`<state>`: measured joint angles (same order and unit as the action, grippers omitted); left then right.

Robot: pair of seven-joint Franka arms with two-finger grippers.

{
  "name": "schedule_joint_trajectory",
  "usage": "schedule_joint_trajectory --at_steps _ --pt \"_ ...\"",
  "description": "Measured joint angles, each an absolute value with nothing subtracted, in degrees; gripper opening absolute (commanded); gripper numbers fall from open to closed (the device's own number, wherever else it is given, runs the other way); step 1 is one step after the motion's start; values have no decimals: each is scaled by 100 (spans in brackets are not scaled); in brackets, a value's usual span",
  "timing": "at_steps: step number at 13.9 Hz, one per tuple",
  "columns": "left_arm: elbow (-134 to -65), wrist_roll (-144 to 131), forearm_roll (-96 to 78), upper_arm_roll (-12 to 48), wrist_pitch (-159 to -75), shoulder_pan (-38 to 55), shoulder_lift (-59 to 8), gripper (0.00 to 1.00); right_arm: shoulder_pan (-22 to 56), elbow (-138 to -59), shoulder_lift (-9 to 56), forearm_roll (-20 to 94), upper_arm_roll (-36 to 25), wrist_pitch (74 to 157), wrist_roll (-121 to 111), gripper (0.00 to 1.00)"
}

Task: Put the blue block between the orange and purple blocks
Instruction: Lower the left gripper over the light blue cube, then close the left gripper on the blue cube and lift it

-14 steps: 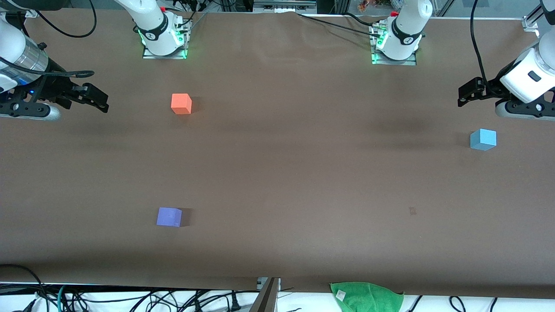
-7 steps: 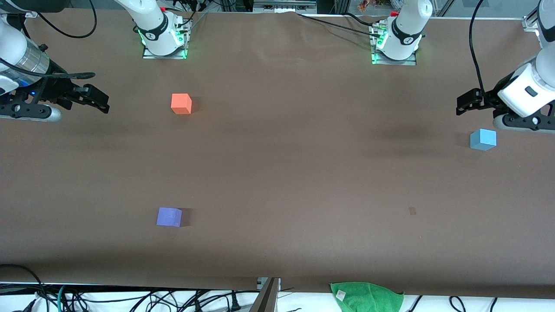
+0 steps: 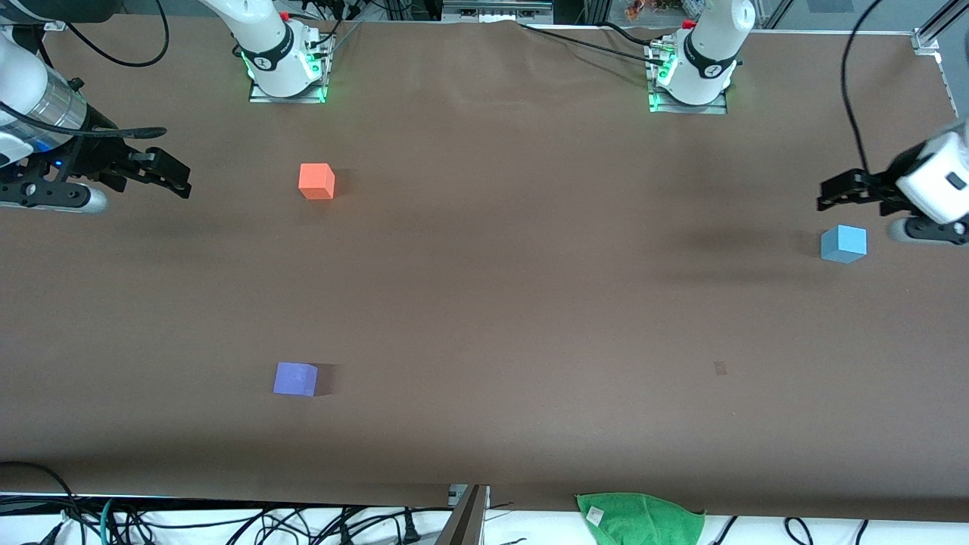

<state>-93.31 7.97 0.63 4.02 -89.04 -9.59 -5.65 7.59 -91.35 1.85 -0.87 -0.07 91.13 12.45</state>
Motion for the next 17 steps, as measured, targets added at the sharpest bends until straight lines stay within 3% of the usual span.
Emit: schedule_joint_trajectory --at_steps 5,12,17 --pt "-9543 1840 311 371 -9583 -1947 -1073 100 767 -9136 215 -86 9 9113 1245 100" --pt "-11625 3364 341 369 -12435 -3029 -1385 100 867 -9132 435 -82 49 9393 1248 100" --pt "-11811 3724 341 378 -13201 -3166 -2203 100 960 -8994 437 -82 50 9391 1250 100"
